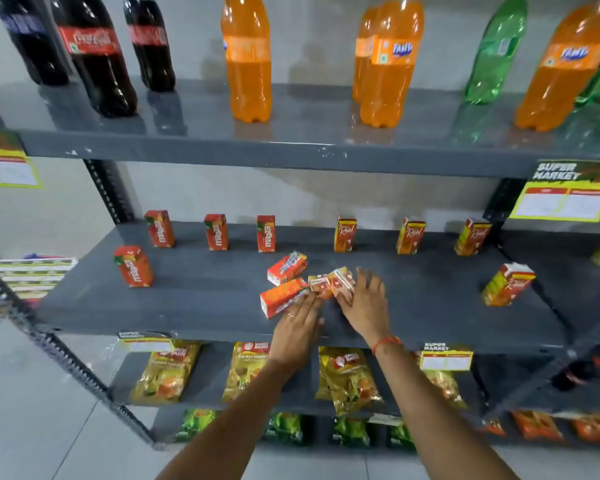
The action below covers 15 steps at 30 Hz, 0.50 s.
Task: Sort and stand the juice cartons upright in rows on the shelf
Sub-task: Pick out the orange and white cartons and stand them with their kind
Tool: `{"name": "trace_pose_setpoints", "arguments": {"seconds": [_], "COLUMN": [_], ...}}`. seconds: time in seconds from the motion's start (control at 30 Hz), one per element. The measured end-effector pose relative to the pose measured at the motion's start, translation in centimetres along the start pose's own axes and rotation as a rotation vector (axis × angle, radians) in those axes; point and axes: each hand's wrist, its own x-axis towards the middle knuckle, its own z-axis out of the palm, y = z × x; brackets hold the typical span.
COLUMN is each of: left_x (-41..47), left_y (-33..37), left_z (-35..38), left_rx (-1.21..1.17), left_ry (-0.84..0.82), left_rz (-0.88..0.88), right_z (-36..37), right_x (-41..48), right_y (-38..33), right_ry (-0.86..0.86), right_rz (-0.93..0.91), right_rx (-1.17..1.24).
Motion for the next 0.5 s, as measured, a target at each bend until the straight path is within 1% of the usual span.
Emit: {"name": "trace_pose_setpoints", "arguments": {"seconds": [0.03,0.07,0.13,0.17,0.27,0.3,0.33,0.37,0.4,0.43,0.47,0.5], "left_x": [-0.3,-0.4,-1.0,-1.0,-0.8,-0.9,-1.0,-1.1,-1.1,-1.0,-1.0,-0.9], "left_y": [-0.3,-0.4,-0.7,-0.8,-1.0,-1.0,-1.0,-1.0,-0.9,-0.7,-0.7,-0.4], "left_z": [0.9,1.2,2.1,2.4,2.2,2.1,2.3,2.4,2.4,2.3,2.4,2.4], "left_rx": [-0.017,-0.052,-0.025,-0.001,0.043,0.045,0.048,0.039,0.026,0.023,0.026,0.037], "left_ry": [-0.042,-0.067,-0.120,-0.111,-0.111,-0.124,-0.133,-0.138,-0.139,-0.149,-0.157,-0.161], "left_rz": [0.000,-0.011,-0.017,-0.004,0.023,0.027,0.025,0.019,0.006,-0.012,-0.025,-0.027], "right_z": [0.4,0.6,1.2,1.4,1.2,0.9,0.3,-0.7,-1.8,-3.1,-4.1,-5.2], "right_x": [0.2,0.4,0.8,0.9,1.2,1.1,0.8,0.5,0.1,-0.4,-0.9,-1.3], "right_y": [0.1,0.1,0.2,0.1,-0.1,-0.2,-0.5,-1.1,-1.8,-2.5,-3.0,-3.2], "right_ry": [-0.074,-0.097,-0.133,-0.149,-0.164,-0.147,-0.115,-0.105,-0.129,-0.189,-0.261,-0.338], "right_rz": [0.046,0.069,0.094,0.096,0.091,0.123,0.177,0.276,0.410,0.541,0.628,0.654], "right_rx": [-0.007,0.004,0.022,0.049,0.168,0.247,0.395,0.641,0.974,1.319,1.595,1.767]}}
